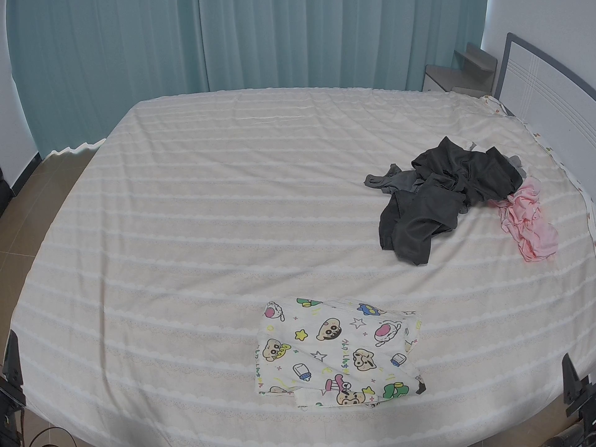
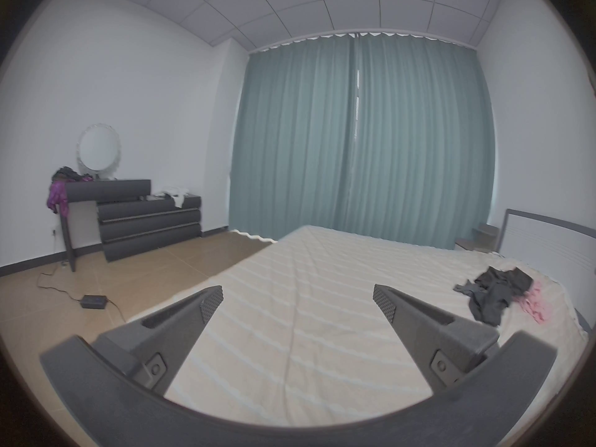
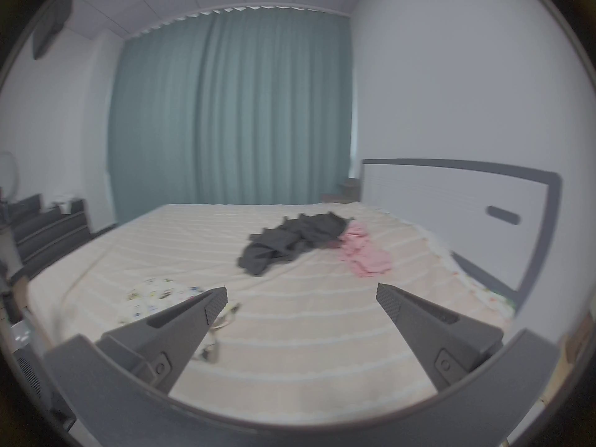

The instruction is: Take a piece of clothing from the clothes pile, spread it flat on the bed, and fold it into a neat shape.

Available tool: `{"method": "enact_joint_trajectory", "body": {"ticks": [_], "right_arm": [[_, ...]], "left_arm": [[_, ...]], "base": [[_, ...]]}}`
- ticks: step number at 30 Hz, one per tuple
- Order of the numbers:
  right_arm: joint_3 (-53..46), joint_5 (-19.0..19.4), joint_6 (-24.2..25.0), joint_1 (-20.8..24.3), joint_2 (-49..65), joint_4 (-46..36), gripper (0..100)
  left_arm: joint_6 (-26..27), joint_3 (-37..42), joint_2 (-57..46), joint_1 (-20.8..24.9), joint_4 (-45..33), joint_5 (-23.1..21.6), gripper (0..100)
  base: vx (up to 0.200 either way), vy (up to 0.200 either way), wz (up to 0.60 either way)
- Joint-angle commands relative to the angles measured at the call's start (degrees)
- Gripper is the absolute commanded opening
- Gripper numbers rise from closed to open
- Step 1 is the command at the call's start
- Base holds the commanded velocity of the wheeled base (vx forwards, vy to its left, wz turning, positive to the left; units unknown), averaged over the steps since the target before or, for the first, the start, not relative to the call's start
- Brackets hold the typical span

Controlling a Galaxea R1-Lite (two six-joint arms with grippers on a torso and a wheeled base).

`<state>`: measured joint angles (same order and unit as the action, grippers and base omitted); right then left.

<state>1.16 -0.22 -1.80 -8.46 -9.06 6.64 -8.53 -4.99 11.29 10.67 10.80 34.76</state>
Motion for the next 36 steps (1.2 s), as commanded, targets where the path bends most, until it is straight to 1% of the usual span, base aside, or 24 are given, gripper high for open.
{"method": "enact_joint_trajectory", "body": {"ticks": [1, 2, 4, 5, 6, 8, 13, 14, 16, 17, 20, 22, 24, 29, 32, 34, 36], "right_arm": [[-0.45, 15.34, 0.57, -3.05, 3.17, -4.97, 100], [-0.02, 15.25, 0.40, -3.05, 3.08, -6.20, 100], [0.42, 15.51, 0.49, -3.05, 3.08, -7.26, 100], [0.42, 15.51, 0.84, -3.05, 3.17, -7.35, 100], [0.42, 15.51, 0.93, -3.05, 3.17, -7.26, 100], [0.42, 15.60, 2.95, -3.05, 3.08, -7.35, 100], [0.42, 15.60, 2.86, -3.05, 3.17, -7.17, 100], [0.25, 16.13, 3.21, -2.97, 3.17, -6.91, 100], [-0.02, 19.47, 4.79, -2.97, 3.17, -6.20, 100], [-0.10, 20.26, 5.67, -2.97, 3.17, -5.85, 100], [-0.19, 20.35, 6.99, -2.97, 3.17, -5.41, 100], [-0.28, 19.64, 6.90, -2.97, 3.17, -5.24, 100], [-0.54, 17.80, 6.29, -2.97, 3.17, -4.18, 100], [-0.72, 17.36, 6.73, -2.97, 3.17, -3.83, 100], [-0.81, 13.84, 5.50, -3.05, 3.17, -3.39, 100], [-1.07, 13.84, 5.14, -3.05, 3.17, -2.95, 100], [-0.98, 15.42, 6.64, -2.97, 3.17, -3.04, 100]], "left_arm": [[-3.33, 4.90, -5.05, -1.79, -6.05, -12.69, 100], [-3.33, 4.81, -5.05, -1.79, -8.43, -16.21, 100], [-2.54, 4.37, -4.96, -1.61, -10.36, -22.10, 100], [-2.19, 4.37, -4.96, -1.17, -10.27, -23.68, 100], [-2.10, 4.37, -5.05, -1.00, -10.27, -24.03, 100], [-2.01, 4.37, -5.05, 1.55, -10.19, -24.30, 100], [-2.10, 4.46, -5.05, 1.55, -10.10, -24.21, 100], [-2.10, 4.46, -5.05, 1.55, -10.01, -24.21, 100], [-2.01, 4.46, -5.05, 1.55, -10.10, -24.30, 100], [-2.10, 4.46, -5.05, 1.55, -10.01, -24.21, 100], [-2.10, 4.46, -5.05, 1.55, -10.01, -24.30, 100], [-2.10, 4.46, -5.05, 1.55, -10.01, -24.30, 100], [-2.01, 4.46, -5.05, 1.55, -10.01, -24.30, 100], [-2.01, 4.46, -5.05, 1.55, -10.01, -24.38, 100], [-2.01, 4.46, -5.05, 1.55, -10.01, -24.38, 100], [-2.28, 4.46, -5.05, 1.55, -10.01, -24.38, 100], [-2.28, 4.46, -5.05, 1.55, -10.01, -24.38, 100]], "base": [[0.000, 0.000, 0.00], [0.000, 0.000, 0.00], [0.000, 0.000, 0.00], [0.000, 0.000, 0.00], [0.000, 0.000, 0.00], [0.000, 0.000, 0.00], [0.000, 0.000, 0.00], [0.000, 0.000, 0.00], [0.000, 0.000, 0.00], [0.000, 0.000, 0.00], [0.000, 0.000, 0.00], [0.000, 0.000, 0.00], [0.000, 0.000, 0.00], [0.000, 0.000, 0.00], [0.000, 0.000, 0.00], [0.000, 0.000, 0.00], [0.000, 0.000, 0.00]]}}
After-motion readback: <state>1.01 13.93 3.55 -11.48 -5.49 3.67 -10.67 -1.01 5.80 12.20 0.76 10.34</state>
